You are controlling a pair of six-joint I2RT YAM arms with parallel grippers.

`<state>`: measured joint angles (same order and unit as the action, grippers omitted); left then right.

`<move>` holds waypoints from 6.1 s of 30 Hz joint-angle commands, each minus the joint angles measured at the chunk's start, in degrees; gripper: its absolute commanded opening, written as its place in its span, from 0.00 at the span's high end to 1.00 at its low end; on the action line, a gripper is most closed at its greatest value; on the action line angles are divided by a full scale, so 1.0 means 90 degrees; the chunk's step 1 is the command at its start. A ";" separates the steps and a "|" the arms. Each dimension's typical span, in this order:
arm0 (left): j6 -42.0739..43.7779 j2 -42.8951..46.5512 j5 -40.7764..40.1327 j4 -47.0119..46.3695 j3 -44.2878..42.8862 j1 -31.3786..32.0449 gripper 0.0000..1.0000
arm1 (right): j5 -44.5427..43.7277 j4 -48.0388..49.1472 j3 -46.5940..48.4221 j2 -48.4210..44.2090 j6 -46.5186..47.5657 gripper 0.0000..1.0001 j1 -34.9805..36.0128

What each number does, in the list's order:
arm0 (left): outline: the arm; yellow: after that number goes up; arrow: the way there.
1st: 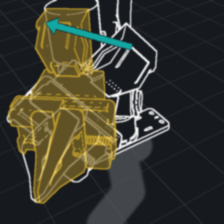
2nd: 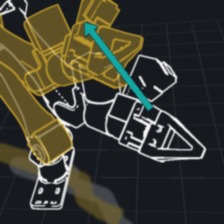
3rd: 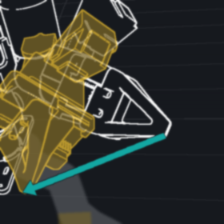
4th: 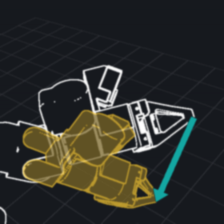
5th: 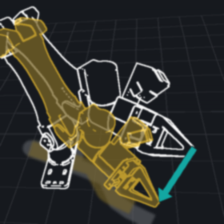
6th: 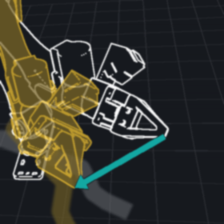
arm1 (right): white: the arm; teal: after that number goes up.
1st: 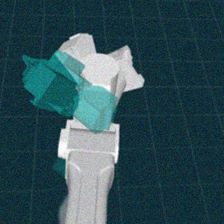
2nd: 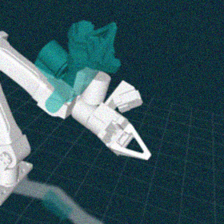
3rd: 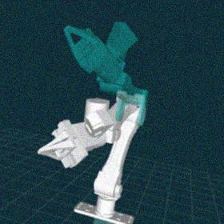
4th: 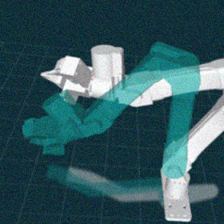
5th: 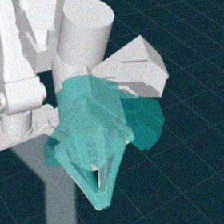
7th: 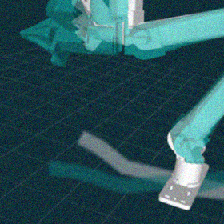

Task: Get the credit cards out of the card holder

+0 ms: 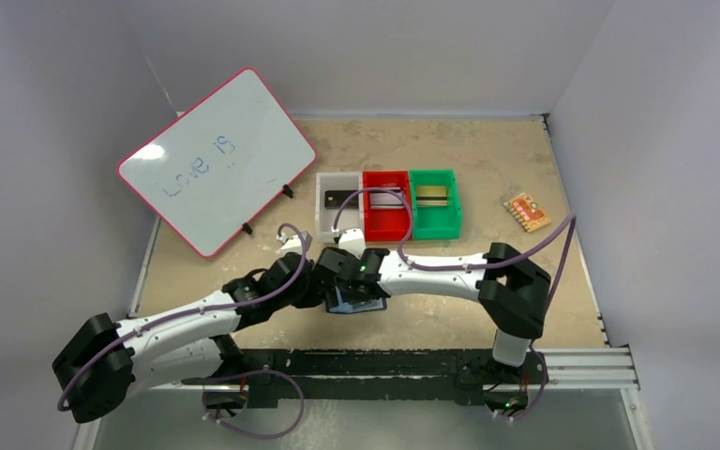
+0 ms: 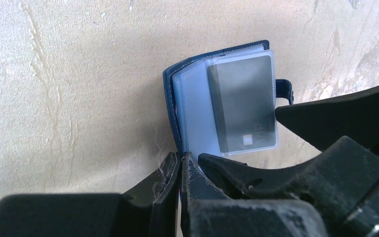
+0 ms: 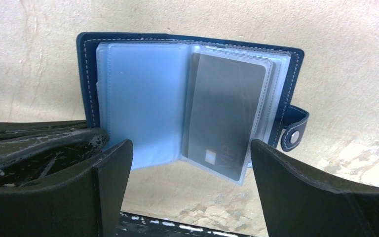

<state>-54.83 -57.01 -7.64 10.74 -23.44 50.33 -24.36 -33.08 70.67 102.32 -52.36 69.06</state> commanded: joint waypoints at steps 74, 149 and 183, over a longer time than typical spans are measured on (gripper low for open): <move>-0.0311 -0.0370 -0.0452 -0.0087 0.0041 0.0033 0.79 | 0.3321 0.5862 -0.3699 -0.2211 -0.0247 0.46 -0.1279; 0.0026 -0.0606 -0.0502 -0.0095 0.0139 0.0033 1.00 | 0.3951 0.7921 -0.4746 -0.1433 -0.1112 1.00 -0.1956; 0.0115 -0.0729 -0.0156 -0.0305 0.0180 0.0032 1.00 | 0.3569 0.7704 -0.4442 -0.0951 -0.1354 0.70 -0.1983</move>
<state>-55.27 -63.44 -10.37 7.51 -21.65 50.37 10.70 38.39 28.10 93.76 -64.93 51.35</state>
